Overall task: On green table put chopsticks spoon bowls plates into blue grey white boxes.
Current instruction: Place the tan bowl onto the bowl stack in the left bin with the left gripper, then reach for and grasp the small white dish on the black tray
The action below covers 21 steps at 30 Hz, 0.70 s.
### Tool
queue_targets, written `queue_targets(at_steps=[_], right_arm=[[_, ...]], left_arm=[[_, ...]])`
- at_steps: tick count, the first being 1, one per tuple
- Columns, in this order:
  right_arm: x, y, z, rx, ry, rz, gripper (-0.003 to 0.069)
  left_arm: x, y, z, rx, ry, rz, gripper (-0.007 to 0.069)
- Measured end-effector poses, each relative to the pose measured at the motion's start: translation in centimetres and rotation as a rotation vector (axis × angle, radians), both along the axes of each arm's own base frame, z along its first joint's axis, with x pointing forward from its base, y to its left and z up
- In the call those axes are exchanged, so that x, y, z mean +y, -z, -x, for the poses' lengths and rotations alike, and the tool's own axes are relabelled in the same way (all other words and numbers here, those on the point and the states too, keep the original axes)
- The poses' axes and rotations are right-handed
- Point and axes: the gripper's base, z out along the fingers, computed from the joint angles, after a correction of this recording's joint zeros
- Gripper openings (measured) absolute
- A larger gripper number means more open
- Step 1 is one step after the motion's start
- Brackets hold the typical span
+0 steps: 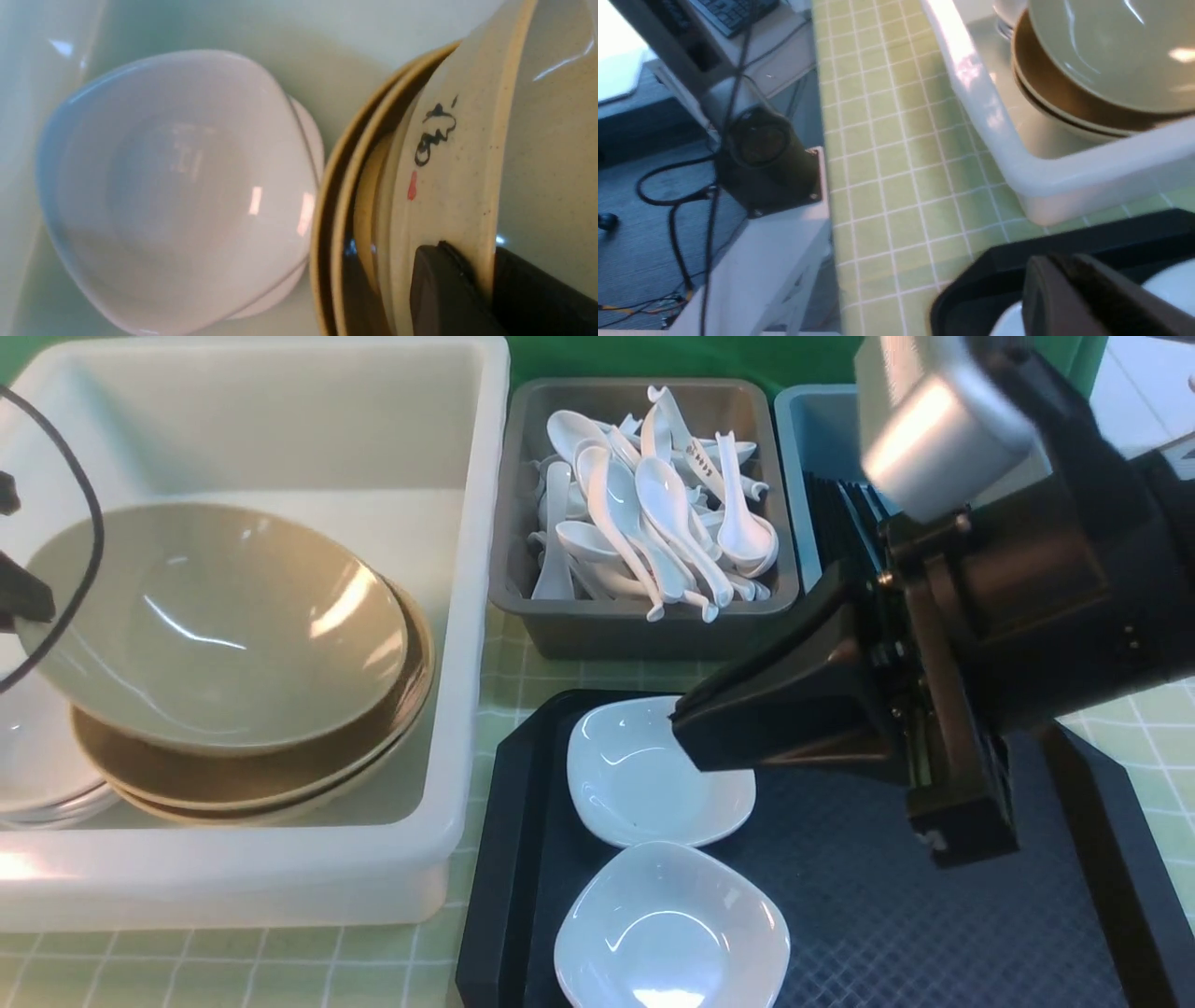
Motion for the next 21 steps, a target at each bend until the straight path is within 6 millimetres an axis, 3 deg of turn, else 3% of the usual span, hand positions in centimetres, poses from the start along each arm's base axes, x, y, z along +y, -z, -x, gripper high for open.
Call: queue_targets(at_steps=[5,11,16,20,21], right_arm=[[-0.2,2.3,-2.2,0.108,0.188,0.131,0.0118],[0.4,7.0,-4.7,0.279,0.324,0.264,0.0234],[0.6,9.9,-6.1,0.382,0.401,0.300,0.0344],[-0.8,12.0,-8.6,0.455,0.511,0.306,0.0385],[-1.6,12.6,-9.5,0.484,0.557,0.296,0.0388]], left_arm=[[-1.9,0.3,-0.6,0.034,0.045,-0.065,0.0167],[-4.6,0.2,-0.8,0.100,0.100,-0.206,0.0431],[-6.1,-2.5,1.2,0.066,0.104,-0.320,0.0595],[-8.4,-6.0,3.6,-0.069,0.175,-0.341,0.0614],[-9.7,-7.2,4.6,-0.132,0.247,-0.333,0.0612]])
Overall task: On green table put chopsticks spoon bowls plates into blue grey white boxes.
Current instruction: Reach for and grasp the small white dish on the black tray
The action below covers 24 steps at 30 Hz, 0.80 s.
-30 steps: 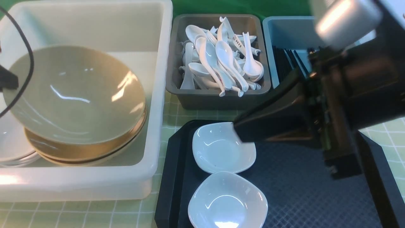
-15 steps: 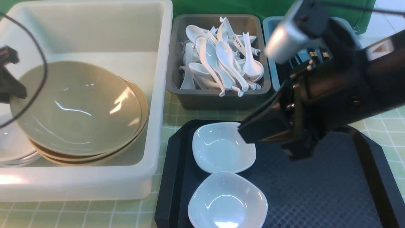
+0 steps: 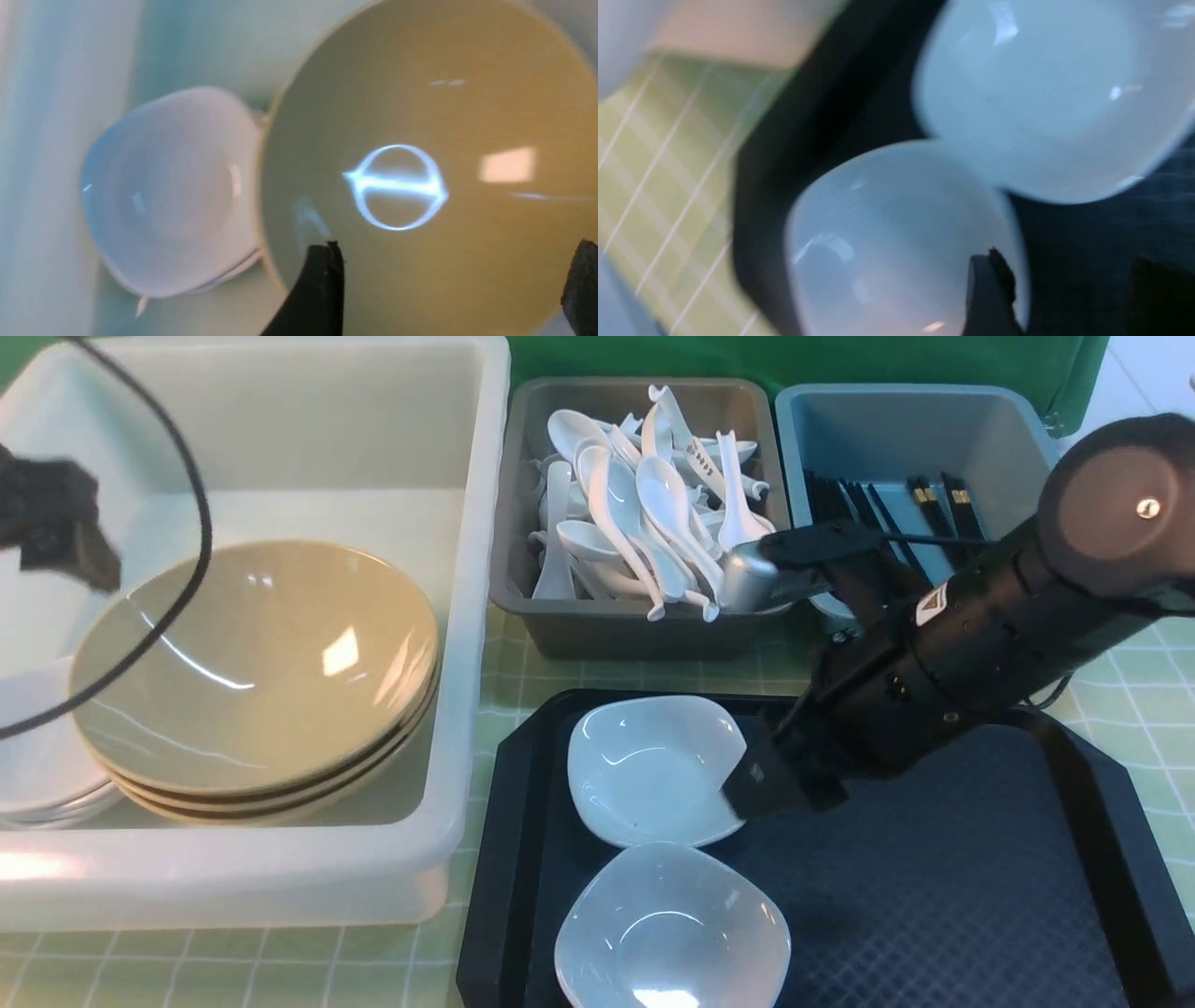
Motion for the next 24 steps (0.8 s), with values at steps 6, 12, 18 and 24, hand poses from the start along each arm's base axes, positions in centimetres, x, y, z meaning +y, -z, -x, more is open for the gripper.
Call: queue_targets(at_steps=[6,12,18,24], right_arm=[[-1.9,3.6,-3.5,0.083,0.144,-0.087,0.0393],[-1.4,7.5,-5.4,0.119,0.211,-0.117,0.0393],[-0.7,10.0,-6.4,0.126,0.220,-0.182,0.0366],[-0.4,9.9,-6.8,0.082,0.193,-0.243,0.0108]], left_arm=[[-7.1,-2.9,5.2,-0.176,0.520,0.082,0.0570],[-10.9,-0.9,9.2,-0.138,0.835,0.172,0.0483],[-12.1,2.8,10.5,-0.013,0.921,0.205,0.0392],[-12.1,3.8,10.6,0.014,0.917,0.211,0.0321]])
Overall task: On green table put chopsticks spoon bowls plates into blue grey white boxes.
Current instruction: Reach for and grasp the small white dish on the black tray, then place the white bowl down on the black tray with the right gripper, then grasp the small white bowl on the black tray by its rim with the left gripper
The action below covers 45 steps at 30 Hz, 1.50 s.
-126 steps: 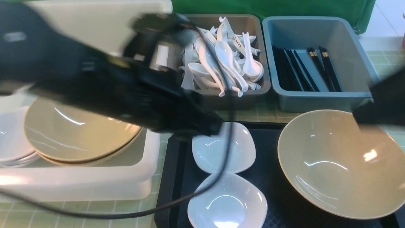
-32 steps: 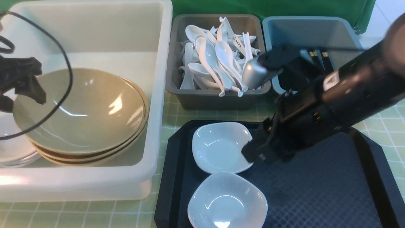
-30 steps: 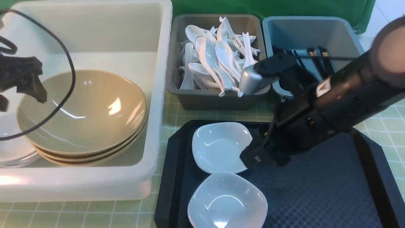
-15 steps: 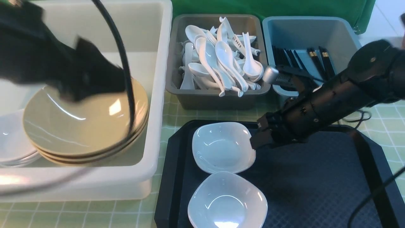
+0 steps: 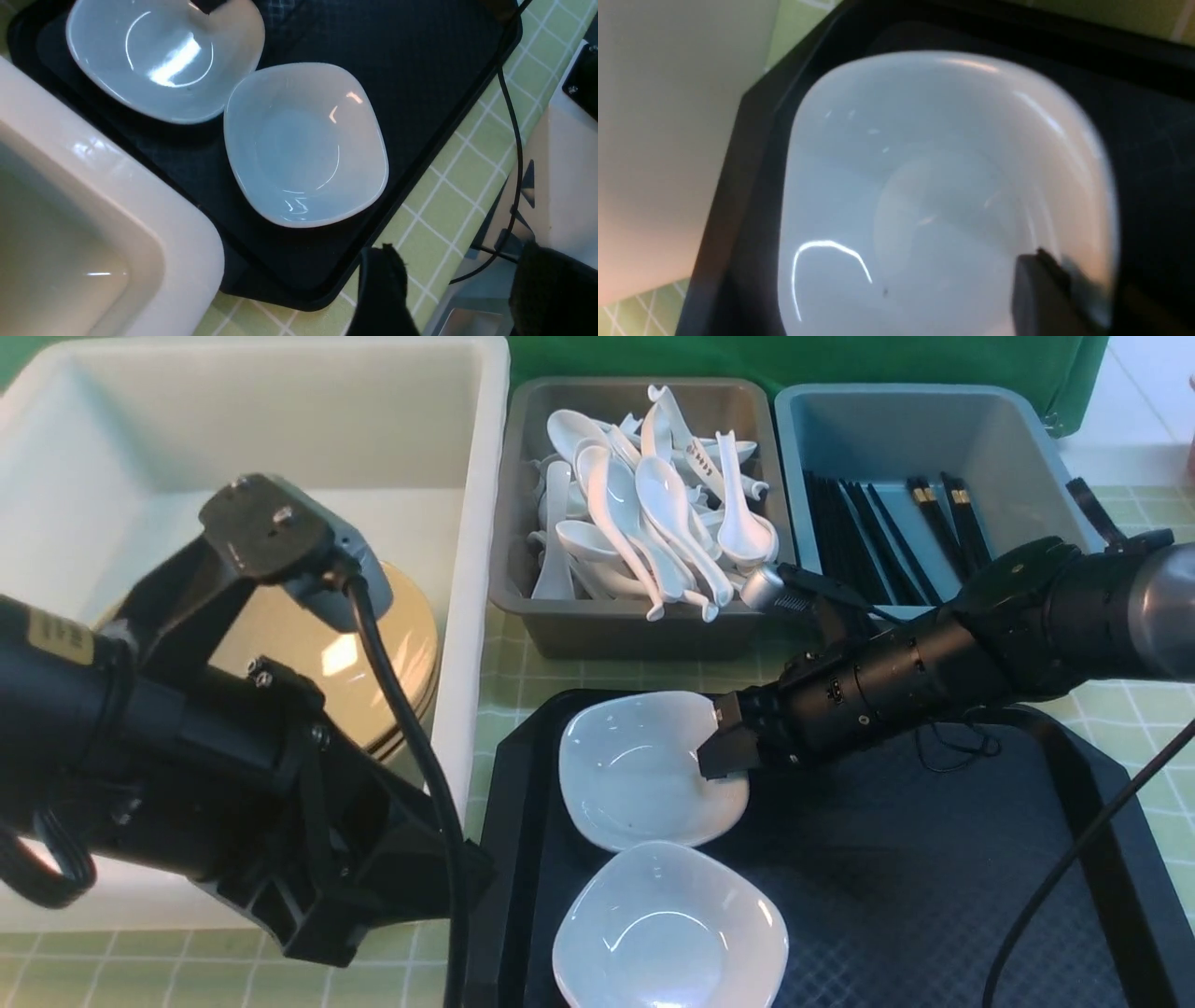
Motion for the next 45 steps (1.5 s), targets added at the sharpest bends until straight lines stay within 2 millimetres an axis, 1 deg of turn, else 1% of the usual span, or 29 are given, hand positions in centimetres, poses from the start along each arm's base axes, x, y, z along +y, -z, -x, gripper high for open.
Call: queue_targets(at_steps=[1,3,4,5,7,9,10,11,12,13,14,15,16,19,20,21,23,24,26,28,34,37,39,40,41,44,45], right_arm=[[-0.2,0.0,-0.1,0.000,-0.002,-0.006,0.0073],[-0.4,-0.2,-0.1,0.004,-0.006,-0.015,0.0058],[-1.0,-0.7,-0.1,-0.002,-0.015,-0.022,0.0050],[-1.0,-0.9,0.0,-0.006,-0.020,-0.023,0.0050],[-2.0,-2.0,0.2,-0.027,-0.028,-0.023,0.0049],[-3.9,-4.4,1.0,-0.083,-0.016,-0.022,0.0049],[-4.2,-4.6,1.0,-0.088,-0.012,-0.019,0.0049],[-5.7,-6.4,2.2,-0.132,0.001,-0.006,0.0049],[-6.5,-7.1,2.9,-0.149,0.006,0.004,0.0049],[-6.8,-7.3,3.0,-0.153,0.009,0.010,0.0049],[-8.3,-8.2,4.6,-0.166,0.015,0.032,0.0049],[-8.5,-8.4,5.0,-0.167,0.013,0.033,0.0049],[-9.6,-8.5,6.5,-0.153,0.029,0.052,0.0049],[-11.4,-7.7,9.2,-0.122,0.083,0.093,0.0049],[-11.5,-7.5,9.5,-0.120,0.094,0.098,0.0049],[-12.1,-6.6,10.5,-0.114,0.136,0.123,0.0049],[-12.4,-5.4,11.2,-0.092,0.170,0.145,0.0049],[-12.5,-5.3,11.2,-0.088,0.171,0.147,0.0049],[-12.5,-3.6,12.0,-0.029,0.183,0.159,0.0049],[-12.6,-2.5,12.3,0.005,0.192,0.170,0.0049],[-12.9,-2.3,12.2,-0.008,0.230,0.184,0.0080],[-12.9,-2.2,12.1,-0.013,0.231,0.191,0.0160],[-13.0,-2.2,12.2,-0.016,0.219,0.203,0.0238],[-13.0,-2.3,12.2,-0.018,0.218,0.205,0.0254],[-13.0,-2.3,12.3,-0.026,0.207,0.217,0.0286],[-13.3,-3.4,13.0,-0.065,0.189,0.271,0.0424],[-13.4,-3.9,13.2,-0.079,0.187,0.280,0.0452]], left_arm=[[0.0,0.0,0.0,0.000,0.000,0.001,0.0318],[0.0,0.0,0.0,-0.001,0.000,0.001,0.0317],[0.0,-0.1,0.0,-0.006,-0.003,0.003,0.0300],[0.0,-0.1,0.0,-0.006,-0.003,0.004,0.0300],[0.0,-0.1,0.0,-0.010,-0.005,0.005,0.0301],[0.0,-0.1,-0.1,-0.016,-0.009,0.008,0.0302],[0.0,-0.1,-0.1,-0.016,-0.009,0.008,0.0302],[0.0,-0.2,-0.1,-0.022,-0.013,0.011,0.0302],[0.0,-0.2,-0.2,-0.026,-0.016,0.013,0.0302],[0.0,-0.2,-0.2,-0.027,-0.016,0.013,0.0302],[0.0,-0.2,-0.3,-0.037,-0.024,0.018,0.0302],[0.0,-0.2,-0.3,-0.038,-0.025,0.019,0.0302],[-0.1,-0.3,-0.4,-0.050,-0.032,0.026,0.0302],[-0.1,-0.4,-0.6,-0.071,-0.047,0.036,0.0302],[-0.1,-0.4,-0.7,-0.075,-0.049,0.038,0.0302],[-0.2,-0.5,-0.8,-0.085,-0.058,0.048,0.0302],[-0.2,-0.6,-0.9,-0.099,-0.069,0.058,0.0302],[-0.2,-0.6,-1.0,-0.100,-0.070,0.060,0.0302],[-0.2,-0.7,-1.1,-0.112,-0.079,0.067,0.0302],[-0.2,-0.8,-1.2,-0.119,-0.084,0.070,0.0302],[-0.3,-0.9,-1.5,-0.138,-0.114,0.088,0.0302],[-0.5,-0.6,-2.2,-0.118,-0.157,0.099,0.0302],[-0.7,0.0,-2.9,-0.090,-0.167,0.090,0.0302],[-0.8,0.3,-3.1,-0.078,-0.169,0.085,0.0302],[-0.9,0.5,-3.3,-0.066,-0.170,0.079,0.0302],[-1.7,2.0,-4.8,0.041,-0.169,0.042,0.0305],[-2.0,2.4,-5.3,0.071,-0.167,0.030,0.0306]])
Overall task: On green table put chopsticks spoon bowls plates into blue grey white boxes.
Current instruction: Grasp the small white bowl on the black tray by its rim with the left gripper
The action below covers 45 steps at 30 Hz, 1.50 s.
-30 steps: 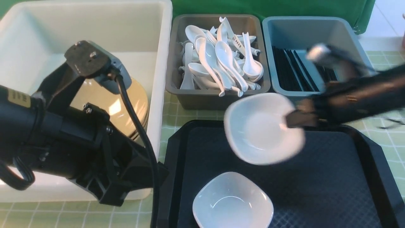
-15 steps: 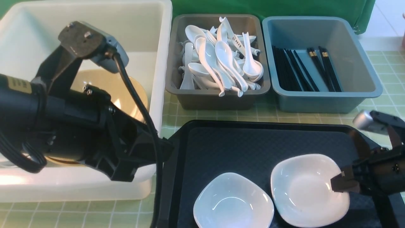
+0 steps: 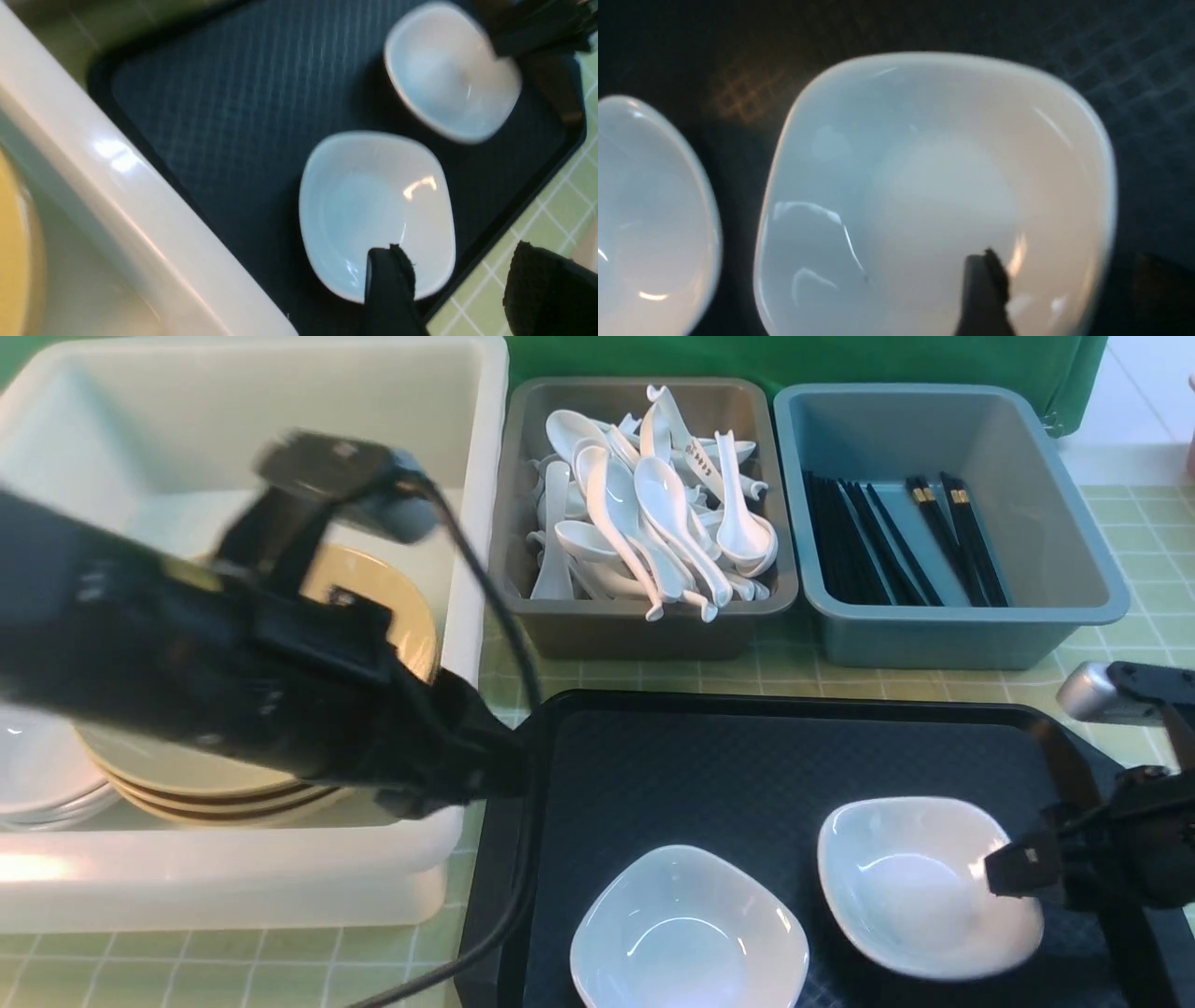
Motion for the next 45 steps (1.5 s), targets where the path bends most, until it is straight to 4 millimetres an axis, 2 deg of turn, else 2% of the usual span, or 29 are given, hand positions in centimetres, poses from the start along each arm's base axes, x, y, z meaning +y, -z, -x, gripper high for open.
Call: queue_targets(at_steps=[3,4,5,6,10,14,15,17,19,25,28,30,33,34,35,36,40,41,42,43,44,45], right_arm=[[0.0,-2.3,0.9,-0.045,-0.037,0.032,0.0528],[0.1,-3.8,1.5,-0.077,-0.063,0.029,0.0549],[0.3,-5.0,2.0,-0.102,-0.082,0.023,0.0556],[0.3,-5.3,2.1,-0.108,-0.087,0.023,0.0559],[1.0,-10.4,5.5,-0.246,-0.174,0.017,0.0566],[1.4,-12.8,9.0,-0.341,-0.212,0.018,0.0569],[1.4,-13.0,9.4,-0.348,-0.215,0.018,0.0569],[1.6,-13.6,11.3,-0.376,-0.237,0.019,0.0569],[1.7,-13.7,12.1,-0.381,-0.250,0.020,0.0569],[1.9,-13.6,12.4,-0.366,-0.281,0.034,0.0569],[2.0,-13.5,12.5,-0.362,-0.314,0.057,0.0569],[2.0,-13.4,12.6,-0.360,-0.329,0.073,0.0569],[2.0,-13.4,12.6,-0.361,-0.335,0.081,0.0569],[2.0,-13.4,12.6,-0.360,-0.336,0.084,0.0569],[2.0,-13.4,12.6,-0.360,-0.336,0.084,0.0569],[2.0,-13.3,12.6,-0.360,-0.336,0.086,0.0569],[2.0,-13.3,12.6,-0.360,-0.336,0.088,0.0569],[2.0,-13.3,12.6,-0.360,-0.336,0.088,0.0569],[2.0,-13.3,12.6,-0.359,-0.335,0.088,0.0569],[2.0,-13.3,12.6,-0.360,-0.335,0.088,0.0569],[2.0,-13.3,12.6,-0.359,-0.334,0.087,0.0569],[2.0,-13.3,12.6,-0.359,-0.333,0.087,0.0569]], left_arm=[[-0.8,-0.1,-1.5,0.048,0.005,-0.001,0.0310],[-1.3,0.1,-2.3,0.072,0.007,0.007,0.0316],[-1.7,-0.1,-3.0,0.080,0.006,0.022,0.0334],[-1.8,-0.1,-3.1,0.084,0.006,0.025,0.0337],[-4.2,0.7,-5.8,0.166,0.024,0.113,0.0364],[-7.7,2.2,-7.1,0.192,0.130,0.093,0.0365],[-8.2,2.3,-7.3,0.187,0.142,0.087,0.0365],[-10.7,3.7,-8.0,0.207,0.175,0.027,0.0365],[-12.7,4.8,-8.7,0.223,0.165,-0.038,0.0365],[-17.1,8.0,-11.4,0.229,0.109,-0.162,0.0365],[-19.1,10.0,-12.0,0.224,0.160,-0.194,0.0365],[-20.7,11.7,-12.2,0.188,0.264,-0.222,0.0365],[-21.7,12.7,-12.2,0.168,0.333,-0.237,0.0365],[-22.4,13.7,-12.2,0.166,0.370,-0.242,0.0364],[-22.4,13.6,-12.2,0.162,0.372,-0.241,0.0364],[-23.0,14.8,-12.3,0.181,0.391,-0.235,0.0362],[-23.6,15.6,-12.3,0.192,0.423,-0.197,0.0350],[-23.8,15.9,-12.2,0.204,0.447,-0.176,0.0293],[-23.8,16.0,-12.2,0.204,0.449,-0.174,0.0275],[-23.9,16.1,-12.1,0.211,0.462,-0.167,0.0224],[-23.8,16.2,-12.1,0.224,0.471,-0.168,0.0141],[-23.7,16.2,-12.1,0.233,0.476,-0.171,0.0106]])
